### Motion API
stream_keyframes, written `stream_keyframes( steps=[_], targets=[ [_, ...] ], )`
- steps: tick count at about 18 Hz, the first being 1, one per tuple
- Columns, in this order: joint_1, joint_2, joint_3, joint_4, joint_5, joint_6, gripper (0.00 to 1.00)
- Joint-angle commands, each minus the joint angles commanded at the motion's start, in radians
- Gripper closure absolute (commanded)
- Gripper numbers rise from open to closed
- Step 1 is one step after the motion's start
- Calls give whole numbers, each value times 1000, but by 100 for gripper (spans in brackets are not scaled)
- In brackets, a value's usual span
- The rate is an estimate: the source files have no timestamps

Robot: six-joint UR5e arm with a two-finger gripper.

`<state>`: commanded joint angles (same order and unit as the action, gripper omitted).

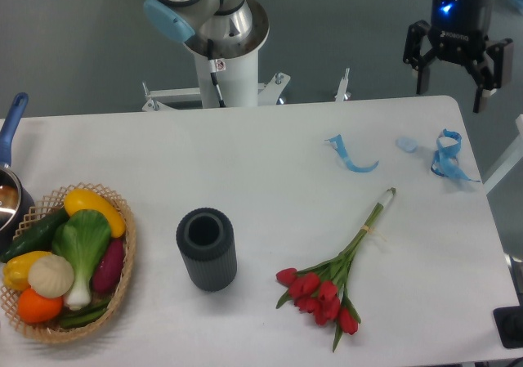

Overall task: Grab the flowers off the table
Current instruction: 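Move the open gripper down toward the stems of the red tulips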

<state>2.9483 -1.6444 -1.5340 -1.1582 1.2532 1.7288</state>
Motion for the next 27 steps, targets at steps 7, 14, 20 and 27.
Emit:
stream_keyframes(
  steps=[7, 14, 20, 27],
  targets=[
    [-6, 28, -63, 34, 6, -17, 0],
    [-78, -40, -75, 70, 3, -184, 0],
    [-169, -126, -80, 77, 8, -233, 0],
    [-229, -239, -80, 173, 23, -343, 0]
  ],
)
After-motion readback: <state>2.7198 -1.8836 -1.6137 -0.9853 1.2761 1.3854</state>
